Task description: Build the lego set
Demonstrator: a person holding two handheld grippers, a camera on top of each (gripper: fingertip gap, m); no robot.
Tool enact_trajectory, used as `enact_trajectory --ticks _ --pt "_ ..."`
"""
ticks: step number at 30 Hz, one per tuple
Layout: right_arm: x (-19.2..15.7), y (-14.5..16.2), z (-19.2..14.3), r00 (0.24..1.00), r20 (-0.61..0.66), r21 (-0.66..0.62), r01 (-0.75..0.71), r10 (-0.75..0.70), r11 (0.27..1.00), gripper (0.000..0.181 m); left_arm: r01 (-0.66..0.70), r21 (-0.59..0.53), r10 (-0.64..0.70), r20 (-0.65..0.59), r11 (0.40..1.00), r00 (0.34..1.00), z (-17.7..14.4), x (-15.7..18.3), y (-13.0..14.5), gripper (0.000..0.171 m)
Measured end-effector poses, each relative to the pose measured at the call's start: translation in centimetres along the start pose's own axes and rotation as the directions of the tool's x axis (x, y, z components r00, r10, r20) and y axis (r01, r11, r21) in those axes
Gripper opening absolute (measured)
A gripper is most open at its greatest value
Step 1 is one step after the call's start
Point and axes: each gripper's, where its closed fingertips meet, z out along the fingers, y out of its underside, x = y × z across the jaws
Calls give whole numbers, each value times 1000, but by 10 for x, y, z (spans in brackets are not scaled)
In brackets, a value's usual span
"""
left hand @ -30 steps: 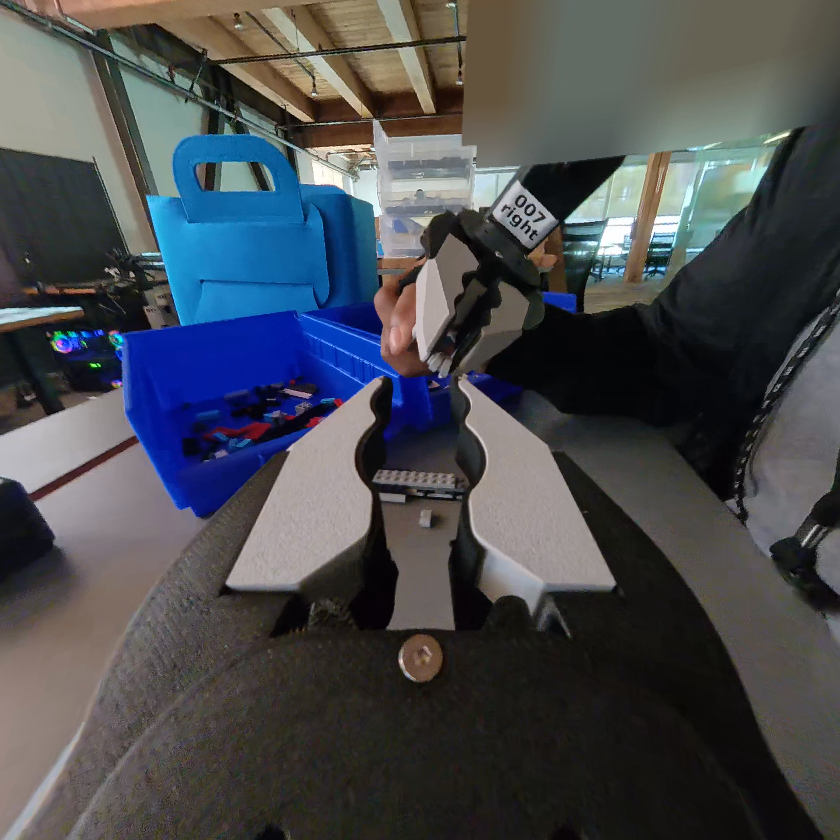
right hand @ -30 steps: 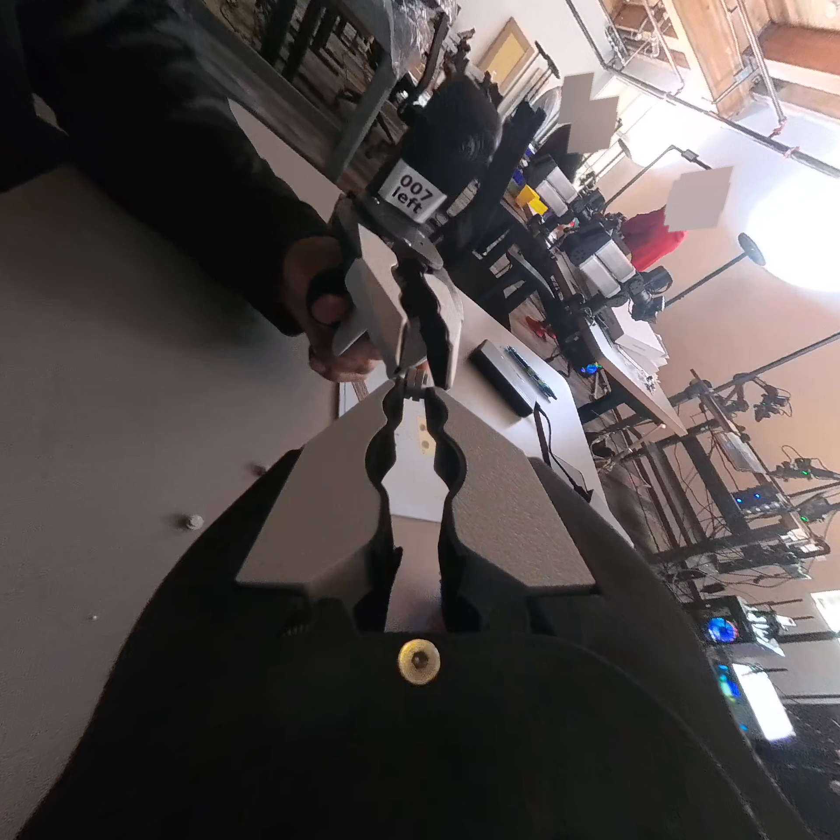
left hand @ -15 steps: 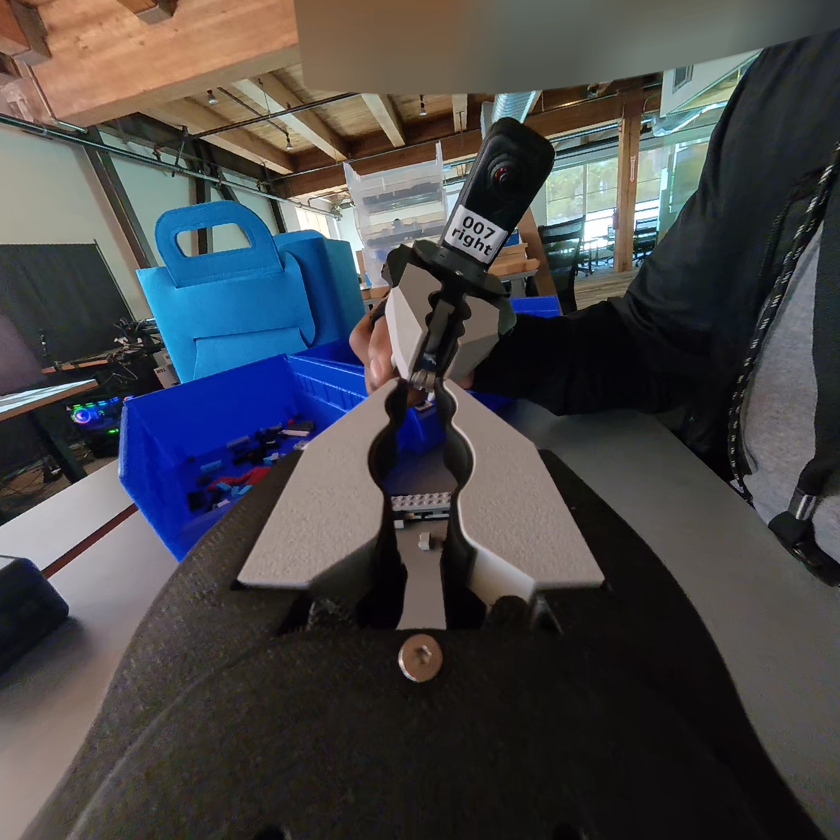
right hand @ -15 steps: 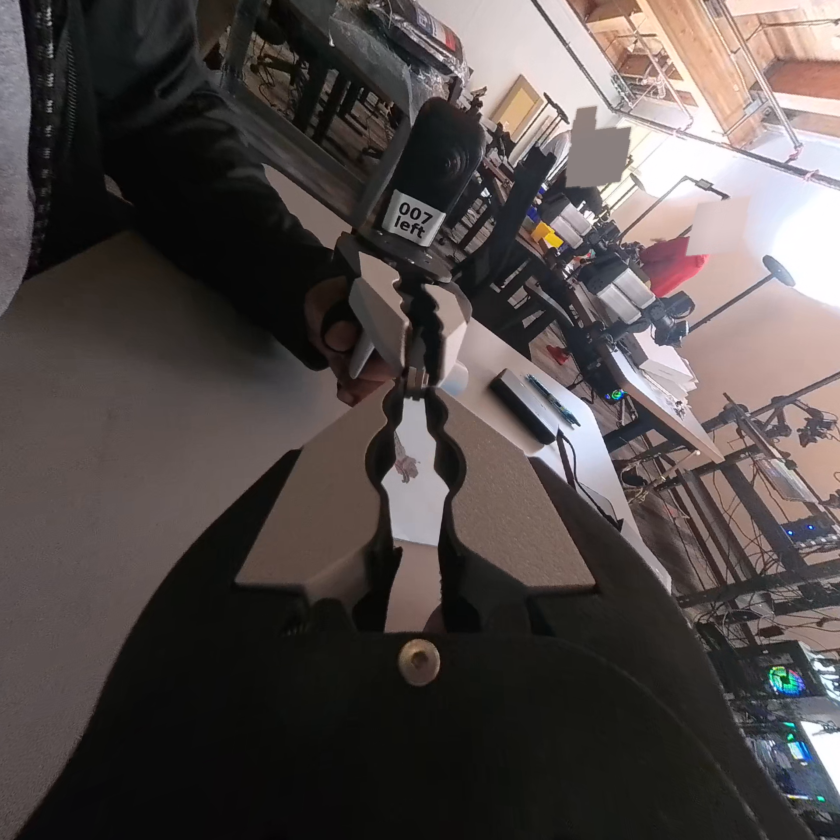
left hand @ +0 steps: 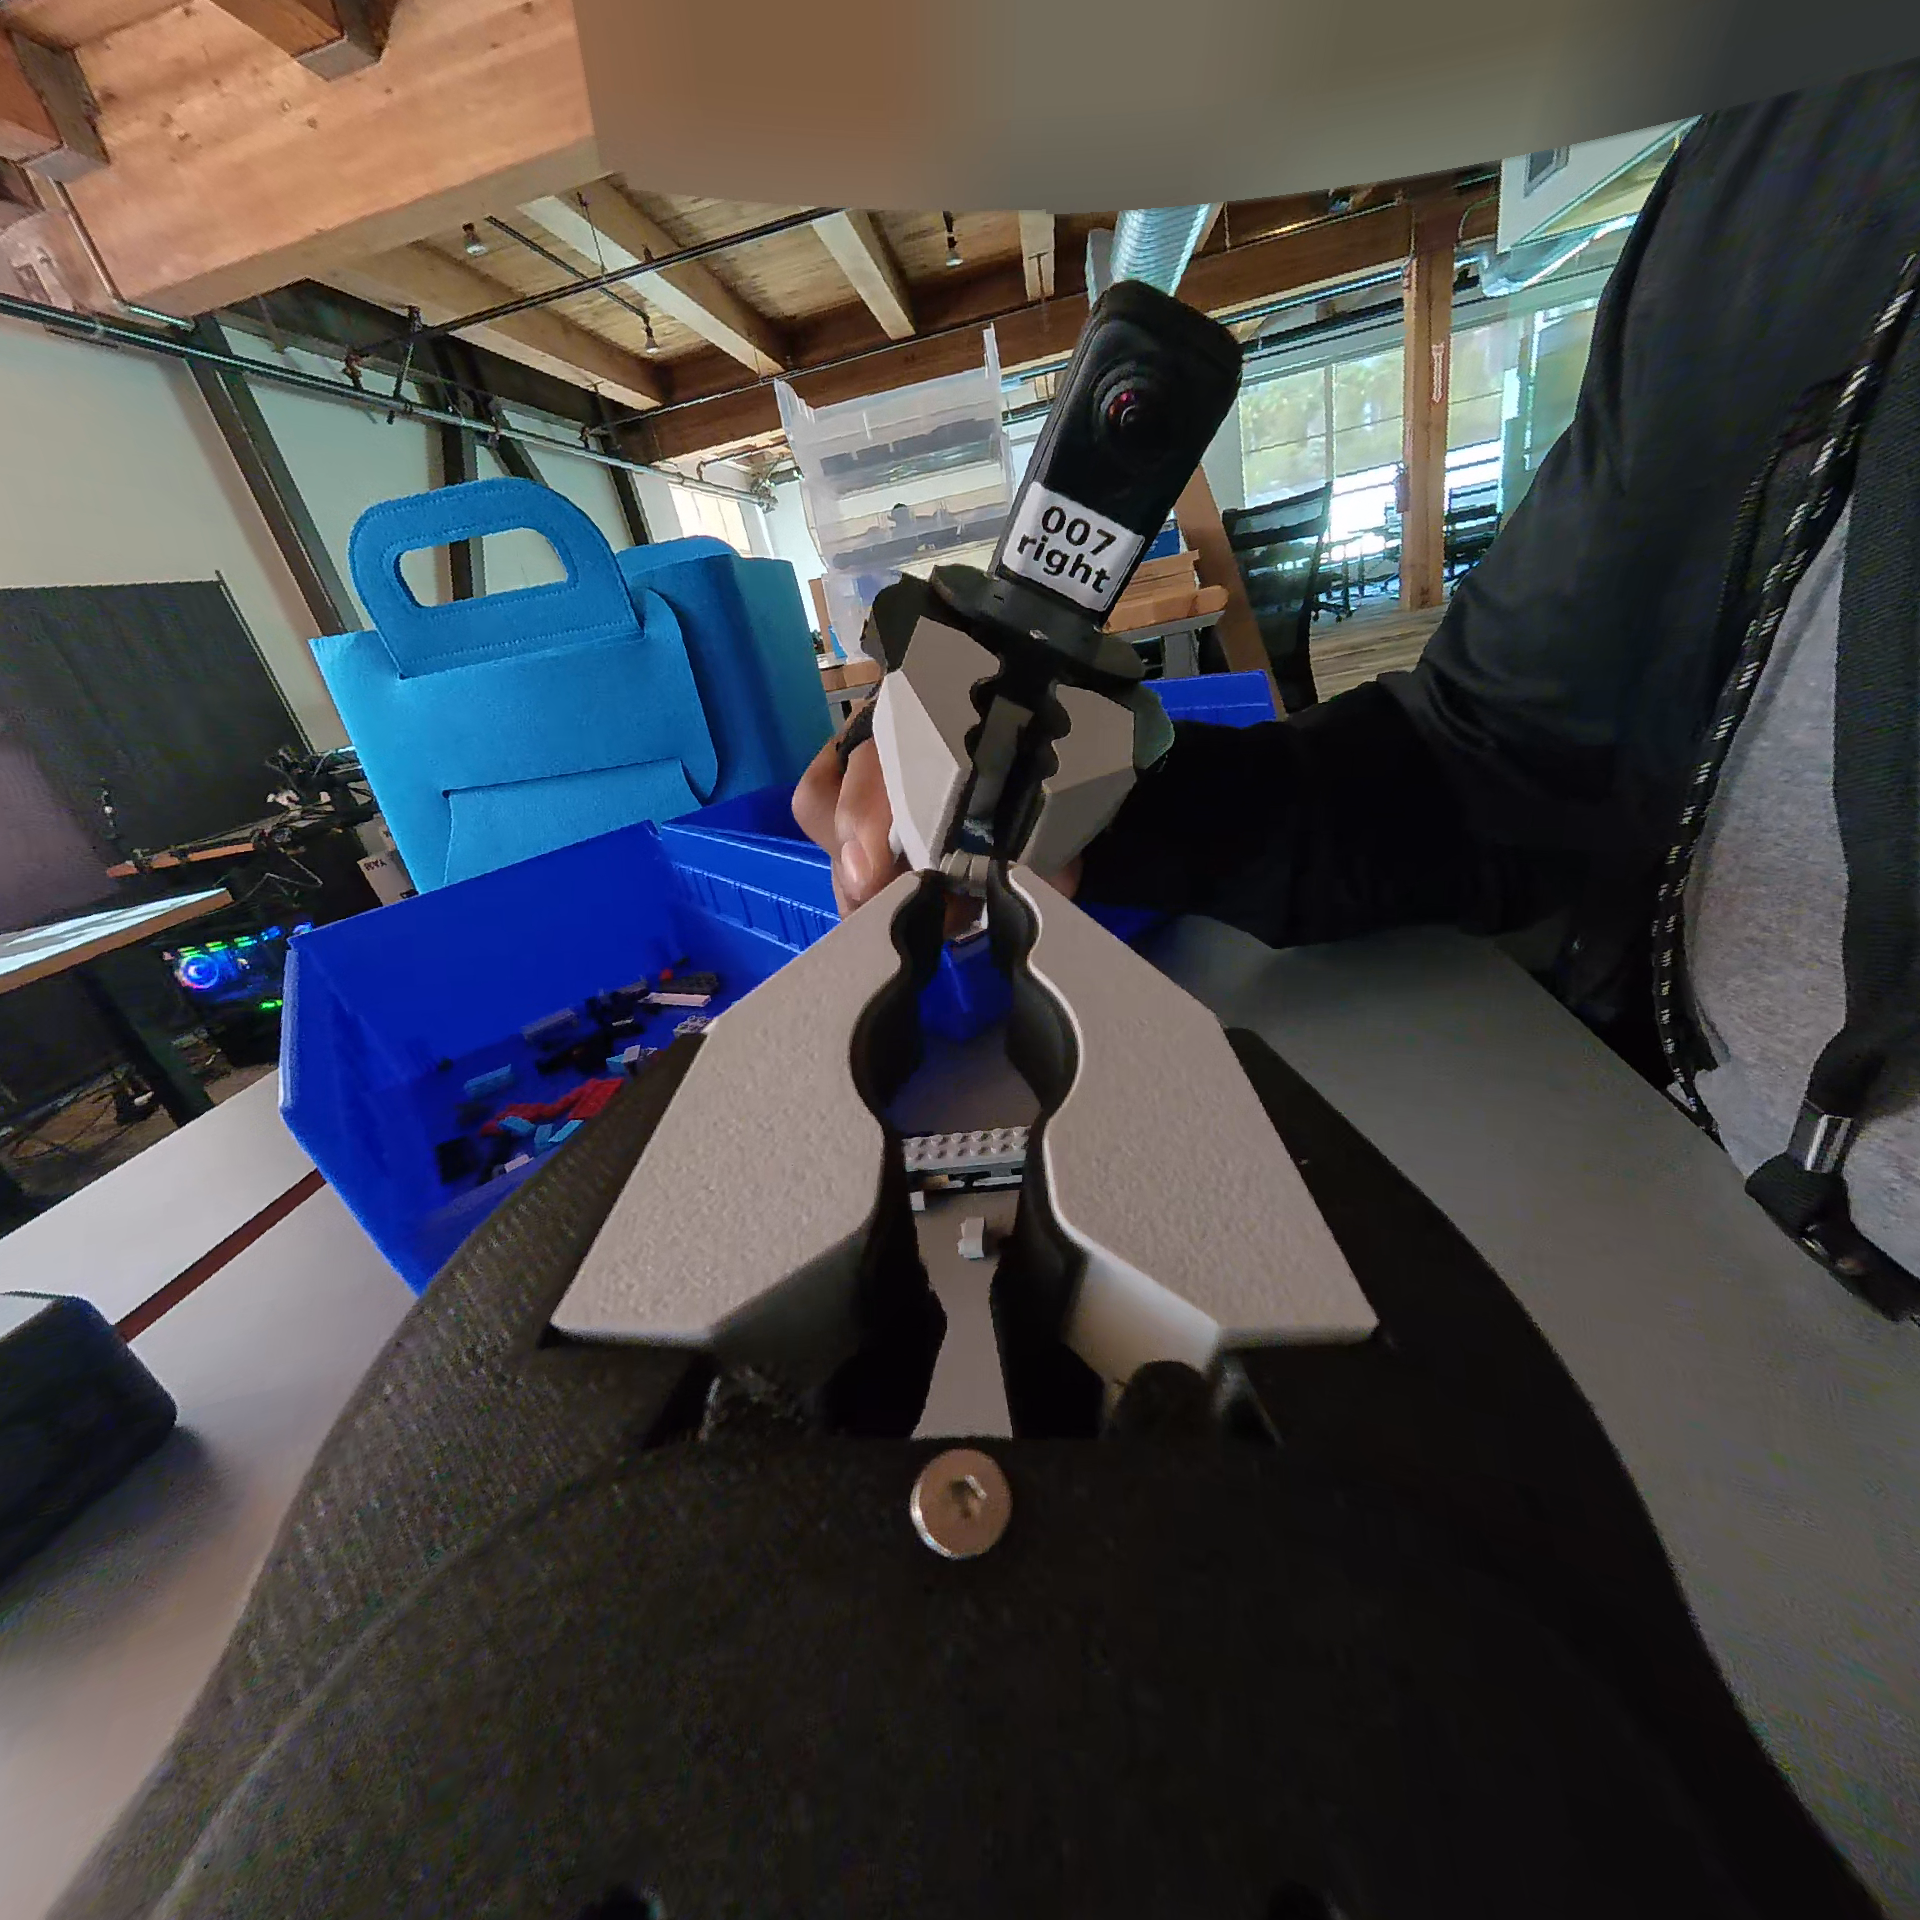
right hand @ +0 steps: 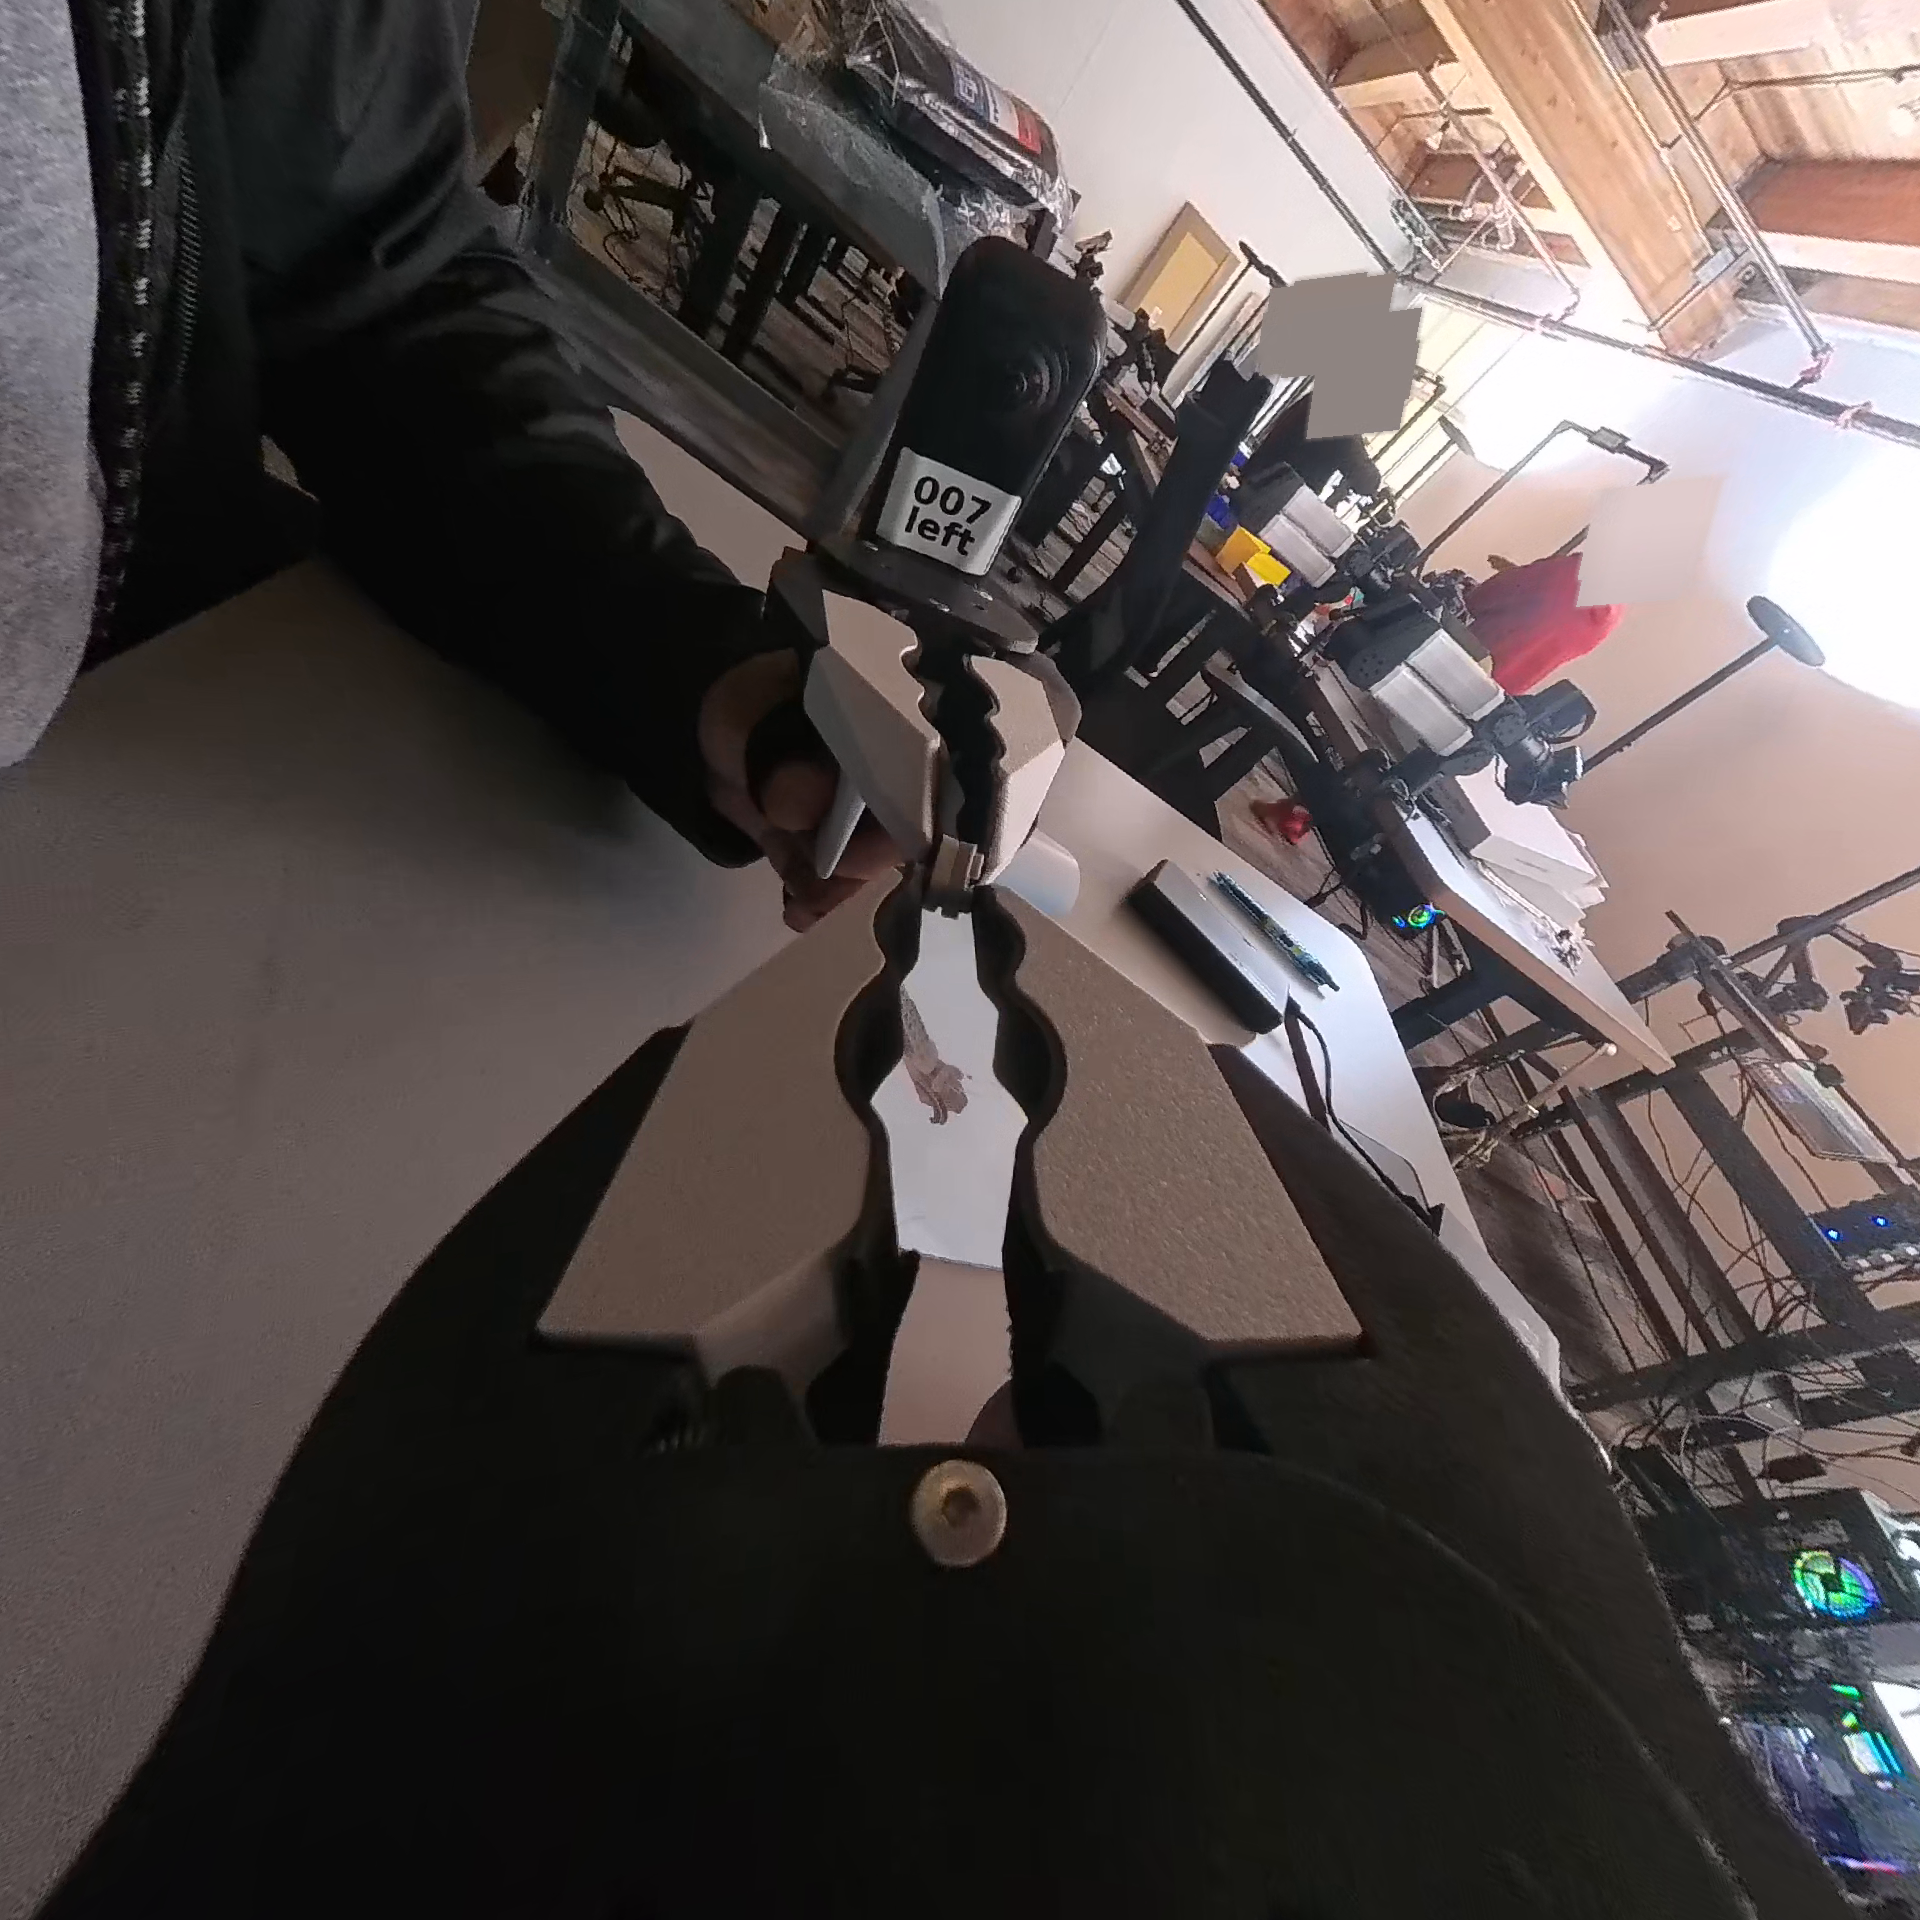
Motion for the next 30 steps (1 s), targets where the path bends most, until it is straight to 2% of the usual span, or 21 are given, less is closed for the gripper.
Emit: enact_trajectory --ticks 9,15,17,22,26,30 --pt "-3 1 5 1000 4 11 -13 13 1000 11 -9 0 9 -1 1000 1000 -1 0 0 8" --pt "15 16 5 972 -163 -101 154 -169 983 11 191 -7 -189 80 982 979 1 -20 9 14" --pt "21 22 6 933 -229 -172 241 -277 955 11 284 -5 -282 95 959 955 2 -27 13 14" --pt "30 27 8 770 -353 -322 434 -532 841 11 503 53 -505 37 862 862 7 -27 12 22" --pt "27 18 10 688 -419 -325 495 -592 806 11 605 93 -605 -37 791 795 8 -25 8 21" --pt "22 9 11 648 -458 -298 533 -609 792 11 679 113 -663 -148 726 734 6 -20 3 21"
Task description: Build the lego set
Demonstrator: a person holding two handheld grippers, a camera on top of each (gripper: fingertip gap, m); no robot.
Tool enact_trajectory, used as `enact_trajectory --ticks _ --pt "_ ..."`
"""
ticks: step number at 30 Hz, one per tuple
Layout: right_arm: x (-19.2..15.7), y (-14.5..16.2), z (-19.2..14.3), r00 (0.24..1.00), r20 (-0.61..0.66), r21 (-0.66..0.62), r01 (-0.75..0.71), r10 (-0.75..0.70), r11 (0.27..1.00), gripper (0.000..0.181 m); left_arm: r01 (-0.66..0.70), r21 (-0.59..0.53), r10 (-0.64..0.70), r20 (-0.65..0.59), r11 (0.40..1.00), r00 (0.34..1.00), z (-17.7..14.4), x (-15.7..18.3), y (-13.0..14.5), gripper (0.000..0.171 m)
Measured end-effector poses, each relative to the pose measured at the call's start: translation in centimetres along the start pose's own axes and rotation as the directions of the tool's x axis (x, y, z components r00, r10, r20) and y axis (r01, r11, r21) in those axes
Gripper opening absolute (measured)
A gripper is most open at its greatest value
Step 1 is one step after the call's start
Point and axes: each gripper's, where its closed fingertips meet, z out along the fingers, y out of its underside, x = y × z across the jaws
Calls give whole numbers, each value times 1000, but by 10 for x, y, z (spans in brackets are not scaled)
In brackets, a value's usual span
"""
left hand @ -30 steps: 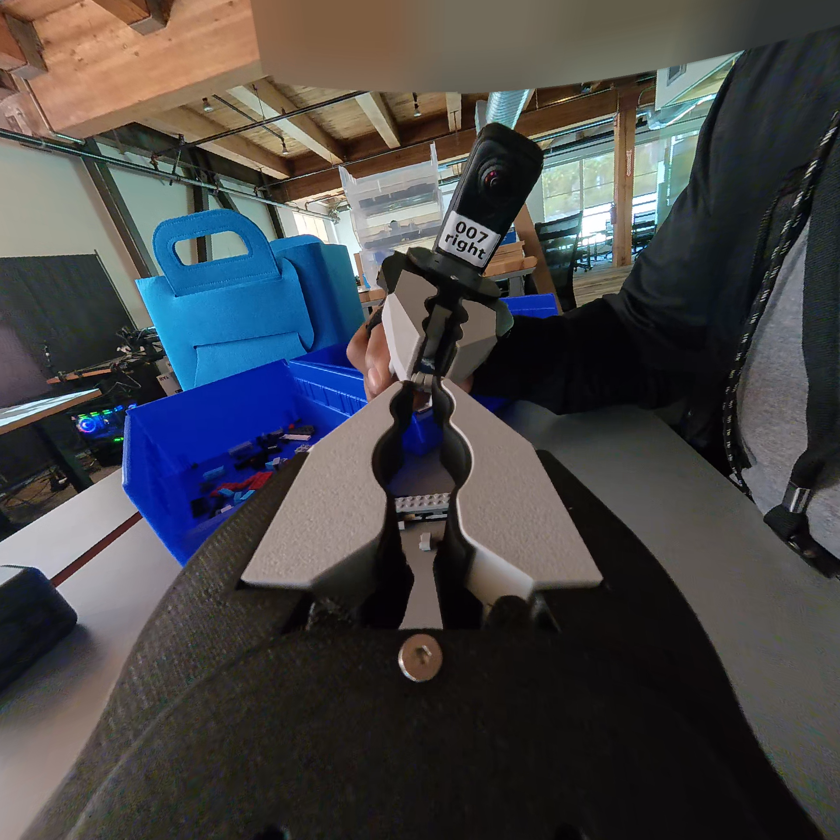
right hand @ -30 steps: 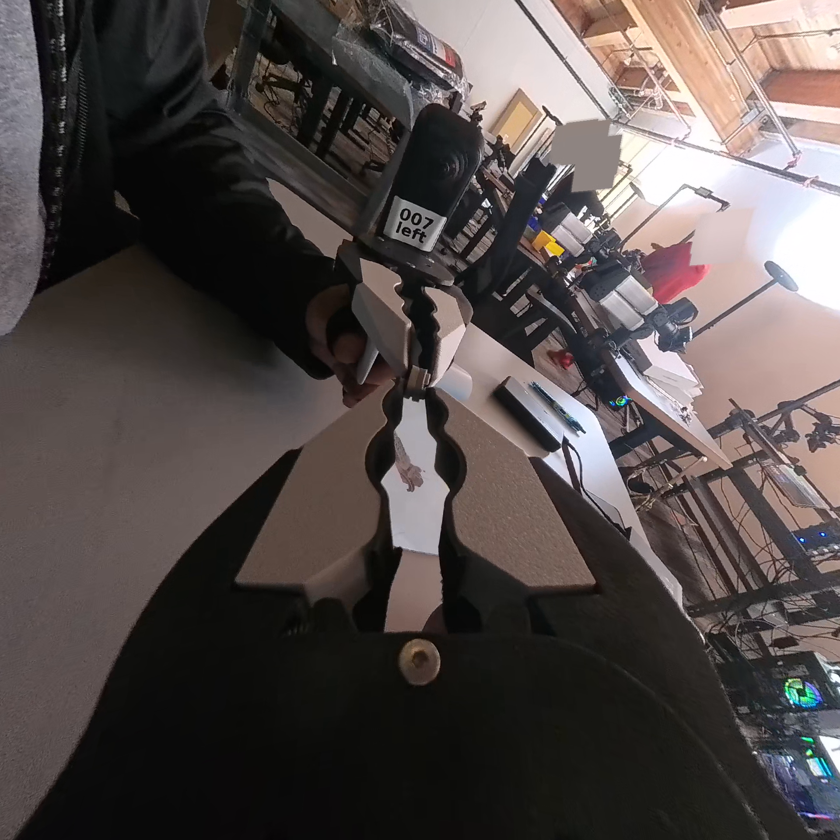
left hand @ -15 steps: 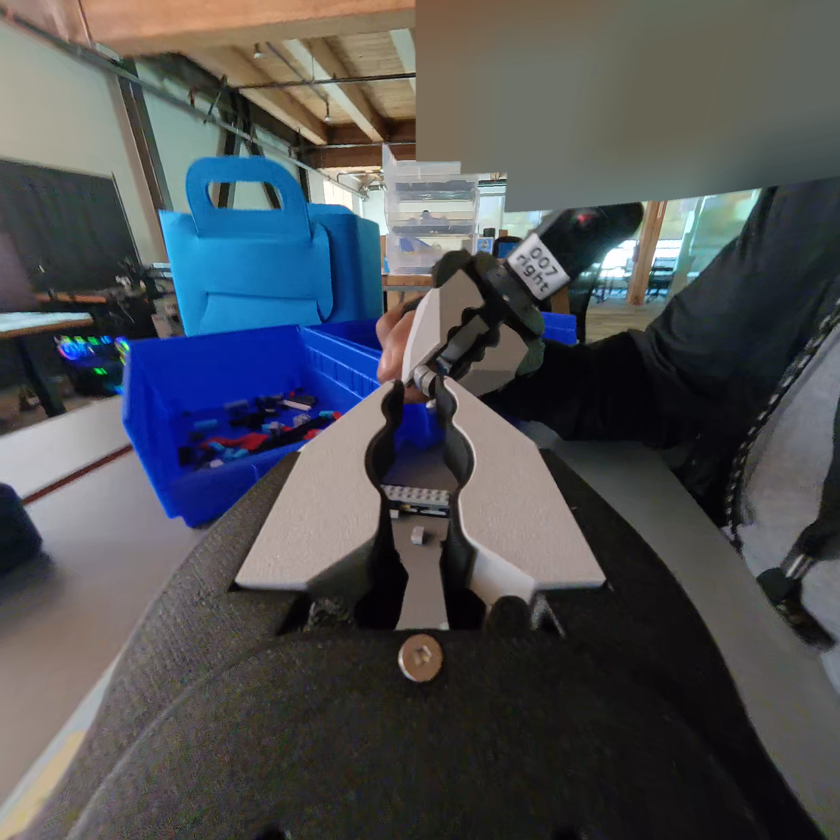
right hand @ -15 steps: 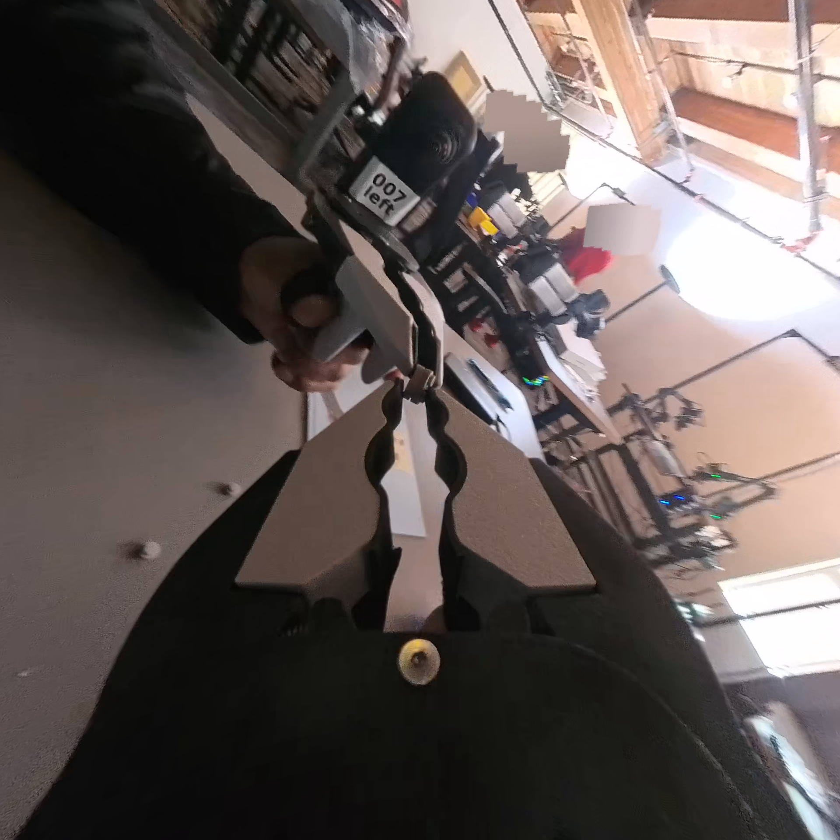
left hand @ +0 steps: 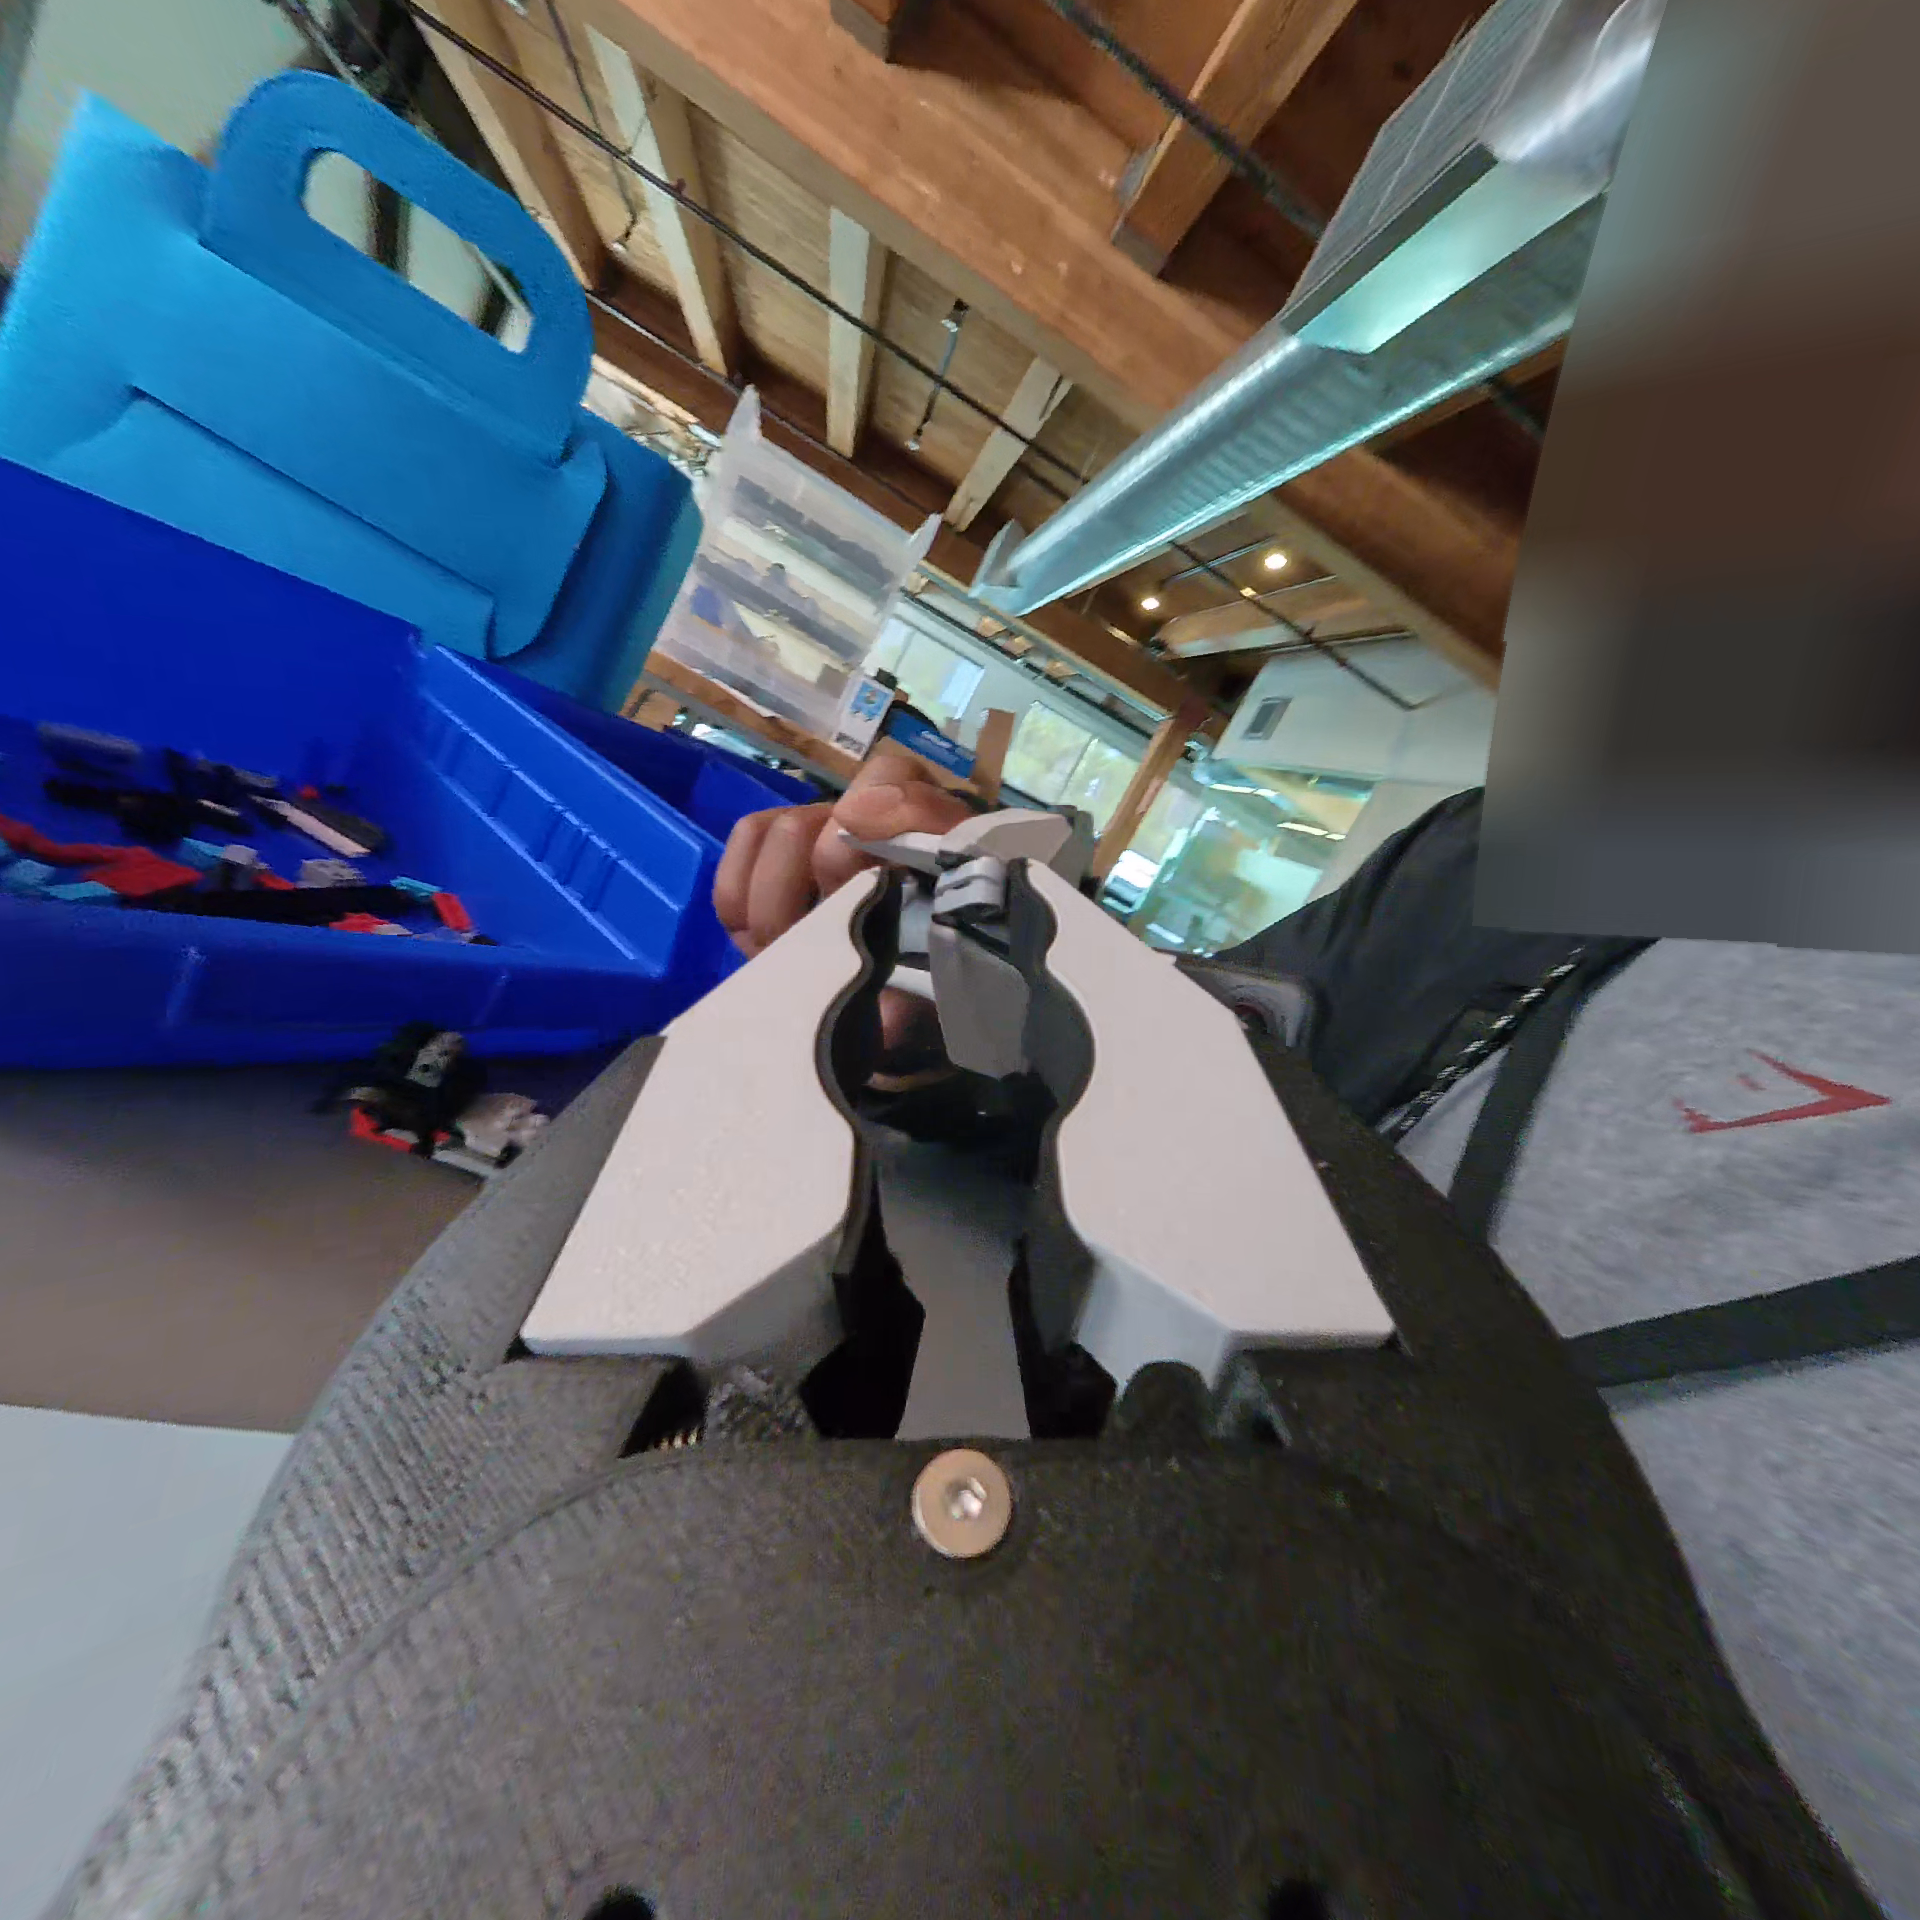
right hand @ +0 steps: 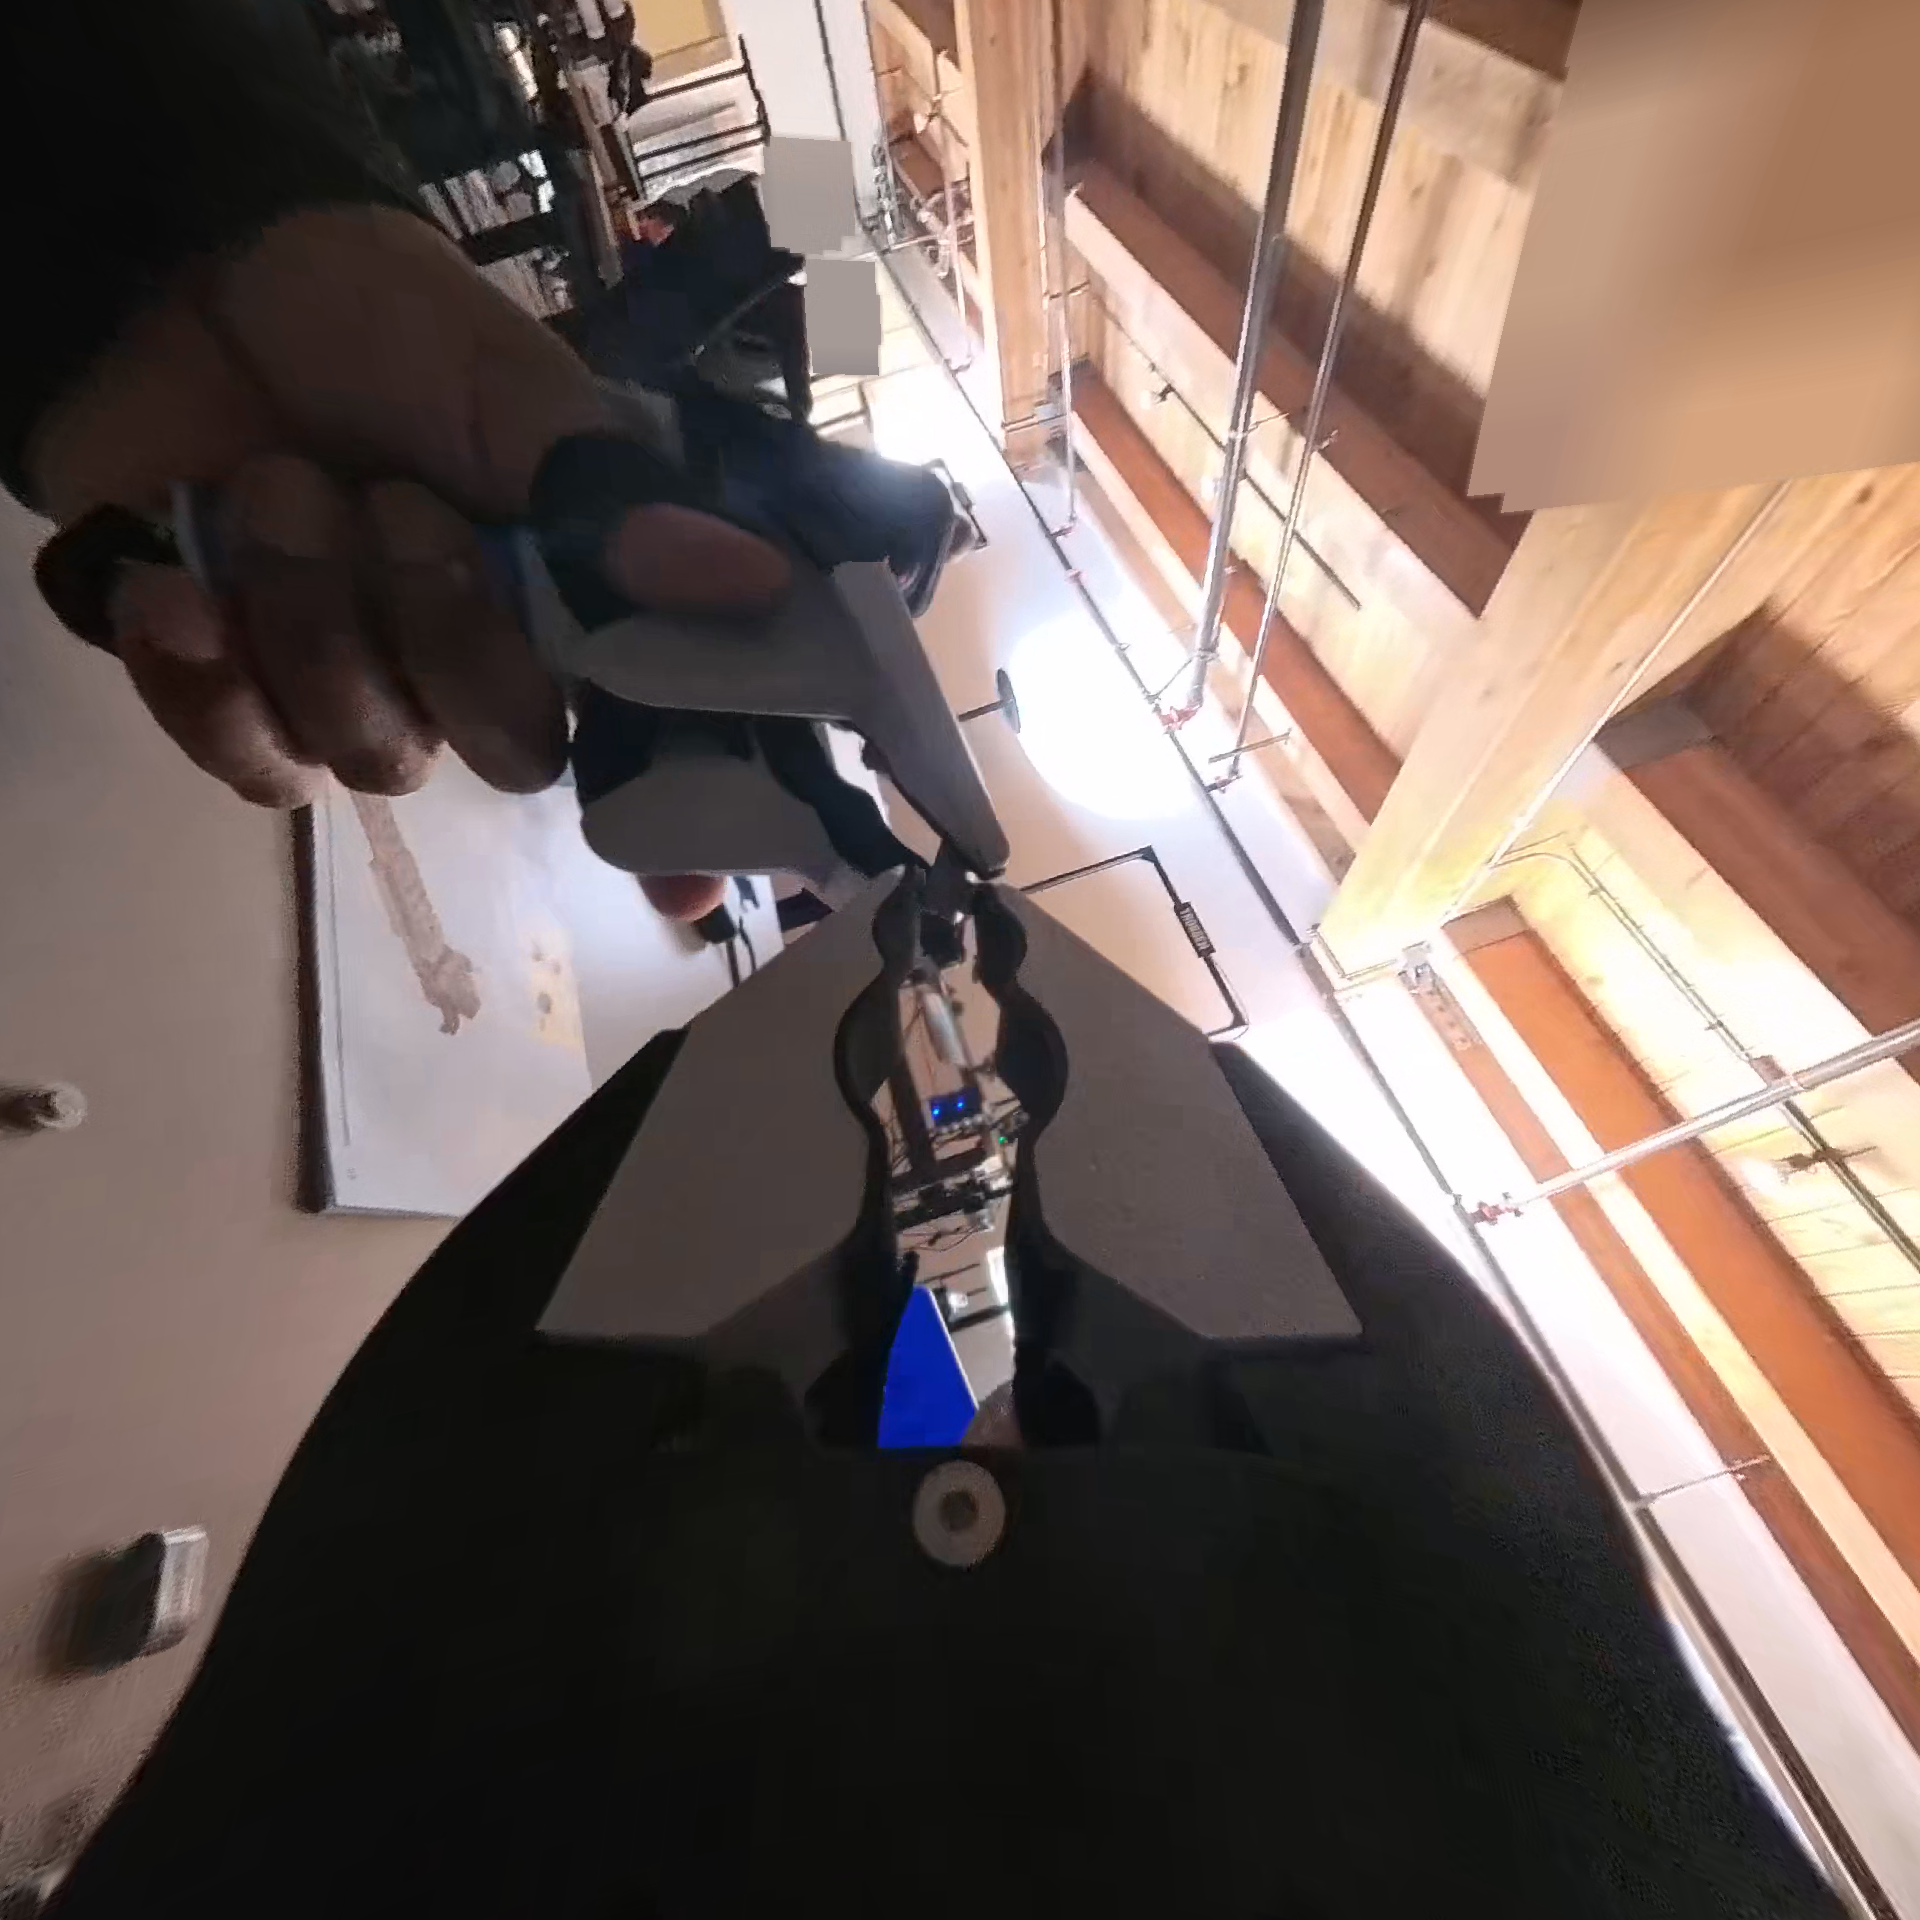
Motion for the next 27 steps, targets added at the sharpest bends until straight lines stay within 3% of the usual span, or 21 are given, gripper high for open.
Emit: enact_trajectory --ticks 9,27 --pt "7 -9 -4 998 -49 65 -30 33 997 11 122 9 -119 -166 992 979 -3 14 0 16" --pt "12 -19 -5 973 -51 148 -217 226 965 11 316 24 -290 -334 948 897 -5 27 -3 17"
